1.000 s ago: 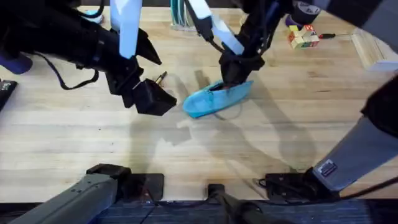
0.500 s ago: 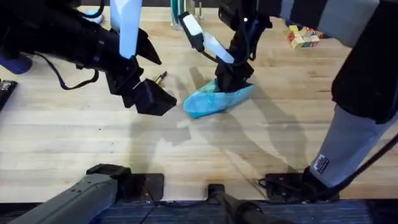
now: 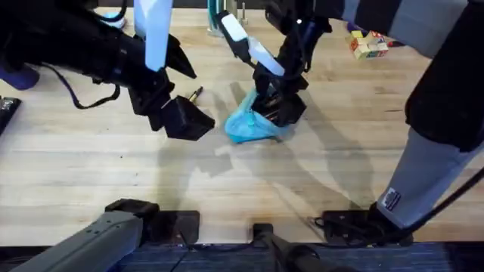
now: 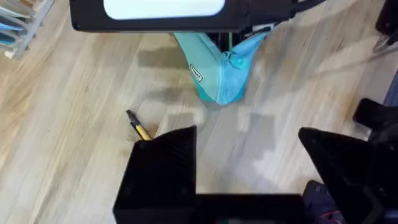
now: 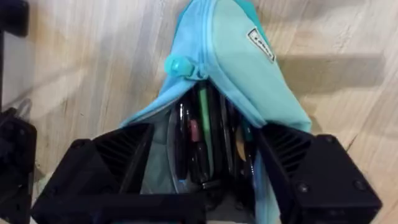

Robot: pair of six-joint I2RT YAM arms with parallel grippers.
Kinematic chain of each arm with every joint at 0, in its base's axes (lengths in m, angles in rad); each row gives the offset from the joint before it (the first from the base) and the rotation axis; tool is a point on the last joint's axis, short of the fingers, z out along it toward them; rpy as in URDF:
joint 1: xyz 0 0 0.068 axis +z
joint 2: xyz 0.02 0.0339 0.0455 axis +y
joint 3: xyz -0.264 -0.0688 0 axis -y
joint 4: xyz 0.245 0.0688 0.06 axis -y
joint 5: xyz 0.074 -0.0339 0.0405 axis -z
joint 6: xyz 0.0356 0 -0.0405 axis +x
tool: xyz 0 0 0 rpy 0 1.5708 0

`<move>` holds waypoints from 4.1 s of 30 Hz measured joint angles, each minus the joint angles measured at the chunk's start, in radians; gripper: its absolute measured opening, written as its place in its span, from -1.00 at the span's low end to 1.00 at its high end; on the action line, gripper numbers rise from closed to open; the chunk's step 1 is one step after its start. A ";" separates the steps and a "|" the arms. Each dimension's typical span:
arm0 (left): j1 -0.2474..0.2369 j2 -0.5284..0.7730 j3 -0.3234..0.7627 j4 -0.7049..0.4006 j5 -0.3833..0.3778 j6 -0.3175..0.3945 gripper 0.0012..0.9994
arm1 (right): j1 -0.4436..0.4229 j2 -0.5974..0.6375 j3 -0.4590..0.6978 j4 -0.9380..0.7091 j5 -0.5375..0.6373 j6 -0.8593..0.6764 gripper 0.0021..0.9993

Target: Unzip the bag, pick up the pens from the table one at a time and place them inside, then zip the bag closed.

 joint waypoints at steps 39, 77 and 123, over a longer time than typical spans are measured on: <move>0.074 0.139 0.000 0.185 -0.154 0.000 0.99 | -0.008 -0.335 0.000 0.060 0.031 0.208 0.99; 0.072 0.486 0.000 0.318 -0.445 -0.322 0.99 | -0.135 -0.434 0.000 0.217 0.110 0.659 0.99; -0.015 0.713 0.019 0.378 -0.529 -0.442 -0.85 | -0.188 -0.434 0.000 0.242 0.117 0.689 0.99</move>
